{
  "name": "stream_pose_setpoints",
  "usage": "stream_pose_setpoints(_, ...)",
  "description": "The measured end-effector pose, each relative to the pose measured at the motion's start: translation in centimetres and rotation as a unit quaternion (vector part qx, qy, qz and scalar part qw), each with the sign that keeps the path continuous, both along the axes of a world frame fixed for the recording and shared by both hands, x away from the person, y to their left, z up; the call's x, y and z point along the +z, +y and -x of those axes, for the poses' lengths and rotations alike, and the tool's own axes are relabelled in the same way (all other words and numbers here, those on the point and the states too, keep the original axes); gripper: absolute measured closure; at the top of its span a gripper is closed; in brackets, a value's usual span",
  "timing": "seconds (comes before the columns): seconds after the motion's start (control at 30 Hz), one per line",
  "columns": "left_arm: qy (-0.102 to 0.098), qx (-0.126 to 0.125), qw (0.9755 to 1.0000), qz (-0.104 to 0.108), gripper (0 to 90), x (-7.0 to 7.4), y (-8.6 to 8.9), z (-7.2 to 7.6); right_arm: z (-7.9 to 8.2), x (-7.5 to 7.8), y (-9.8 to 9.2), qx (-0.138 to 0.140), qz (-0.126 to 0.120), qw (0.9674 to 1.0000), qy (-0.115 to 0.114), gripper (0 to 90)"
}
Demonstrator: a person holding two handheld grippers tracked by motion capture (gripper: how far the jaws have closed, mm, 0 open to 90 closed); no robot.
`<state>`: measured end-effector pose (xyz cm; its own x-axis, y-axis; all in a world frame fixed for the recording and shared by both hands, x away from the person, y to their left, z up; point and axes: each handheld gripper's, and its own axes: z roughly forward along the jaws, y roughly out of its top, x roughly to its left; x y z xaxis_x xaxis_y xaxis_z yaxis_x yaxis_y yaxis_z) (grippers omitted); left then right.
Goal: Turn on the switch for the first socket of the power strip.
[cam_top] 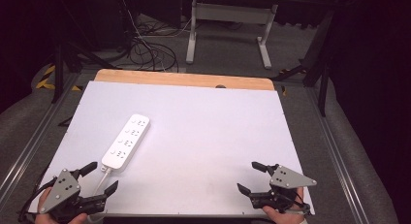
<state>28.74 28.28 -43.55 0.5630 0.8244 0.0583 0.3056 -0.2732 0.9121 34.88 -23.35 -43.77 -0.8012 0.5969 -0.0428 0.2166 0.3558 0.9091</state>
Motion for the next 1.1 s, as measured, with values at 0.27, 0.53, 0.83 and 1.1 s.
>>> stream_pose_setpoints(0.27, -0.007, 0.012, 0.9999, -0.002, 20.5, 0.2, 0.0, 0.2, 0.0, 0.0, 0.0, 0.0, 0.0, 1.0, 0.0, 20.0)
stream_pose_setpoints(0.53, -0.009, 0.01, 0.9999, -0.007, 25.5, 0.7, 0.1, 0.5, 0.0, 0.0, 0.1, 0.002, 0.001, 1.0, -0.001, 20.0)
stream_pose_setpoints(0.83, 0.031, -0.02, 0.9993, 0.005, 17.3, 1.6, 0.6, -0.1, 0.0, -0.1, 0.2, 0.001, 0.0, 1.0, -0.002, 20.1)
stream_pose_setpoints(1.1, 0.039, -0.004, 0.9992, 0.003, 19.3, 2.8, 1.2, -0.9, -0.1, -0.2, 0.4, 0.003, 0.002, 1.0, 0.001, 20.1)
